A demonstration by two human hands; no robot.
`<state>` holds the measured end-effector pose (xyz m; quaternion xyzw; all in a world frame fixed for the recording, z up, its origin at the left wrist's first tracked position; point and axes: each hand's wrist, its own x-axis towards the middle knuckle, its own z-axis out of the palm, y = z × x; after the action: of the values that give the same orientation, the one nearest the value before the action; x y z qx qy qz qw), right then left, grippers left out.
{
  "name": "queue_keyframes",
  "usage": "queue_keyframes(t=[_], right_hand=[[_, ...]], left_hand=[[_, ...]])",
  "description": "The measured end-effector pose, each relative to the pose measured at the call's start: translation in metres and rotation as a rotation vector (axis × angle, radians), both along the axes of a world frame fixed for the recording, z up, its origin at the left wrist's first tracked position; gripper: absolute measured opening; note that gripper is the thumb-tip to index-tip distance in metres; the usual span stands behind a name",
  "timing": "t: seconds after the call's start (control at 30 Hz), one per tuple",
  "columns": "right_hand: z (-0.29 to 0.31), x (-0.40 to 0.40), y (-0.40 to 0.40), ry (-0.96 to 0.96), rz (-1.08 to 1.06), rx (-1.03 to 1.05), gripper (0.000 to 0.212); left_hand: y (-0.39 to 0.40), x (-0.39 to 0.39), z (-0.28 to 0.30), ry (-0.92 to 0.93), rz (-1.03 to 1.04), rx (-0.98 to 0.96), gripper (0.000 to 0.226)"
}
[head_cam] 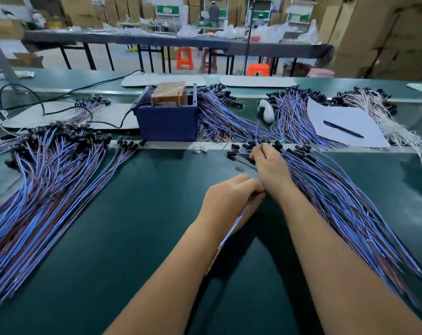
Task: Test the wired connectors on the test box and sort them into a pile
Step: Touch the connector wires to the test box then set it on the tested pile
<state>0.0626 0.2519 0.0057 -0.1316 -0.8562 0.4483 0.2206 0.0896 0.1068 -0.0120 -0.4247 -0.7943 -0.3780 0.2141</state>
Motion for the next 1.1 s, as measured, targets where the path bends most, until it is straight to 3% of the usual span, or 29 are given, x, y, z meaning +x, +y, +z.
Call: queue_keyframes(t=[0.1,0.2,0.3,0.4,0.53,0.63,0.73,0.9,1.1], right_hand=[[0.018,0.013,0.031,-0.088,-0.028,0.308,0.032],[0.031,0.021,0.050,-0.287,-0.137,0.624,0.026],[0.033,0.024,0.045,-0.483,-0.218,0.941,0.047],[0.032,0.018,0.021,-0.316,-0.193,0.842,0.045],[0.029,0.005,-0.026,-0.013,-0.056,0.318,0.031],[0.015,-0.002,-0.070,-0.005,0.100,0.091,0.019],[-0.004,-0.012,-0.110,-0.074,0.223,0.118,0.020],[-0.019,-0.027,-0.141,-0.137,0.274,0.430,0.029],[-0.025,-0.028,-0.138,-0.140,0.297,0.539,0.025]], left_hand=[[0.026,0.020,0.005,-0.027,-0.129,0.002,0.024],[0.048,0.032,0.003,-0.147,-0.198,-0.142,0.045],[0.061,0.035,0.003,-0.243,-0.184,-0.200,0.026],[0.057,0.025,0.004,-0.389,-0.087,-0.053,0.020],[0.029,-0.001,0.007,-0.520,0.226,0.230,0.025],[-0.009,-0.030,0.008,-0.513,0.449,0.256,0.024],[-0.054,-0.055,0.000,-0.482,0.691,0.083,0.025],[-0.101,-0.073,0.001,-0.481,0.913,-0.228,0.034],[-0.117,-0.096,0.005,-0.593,0.990,-0.348,0.036]])
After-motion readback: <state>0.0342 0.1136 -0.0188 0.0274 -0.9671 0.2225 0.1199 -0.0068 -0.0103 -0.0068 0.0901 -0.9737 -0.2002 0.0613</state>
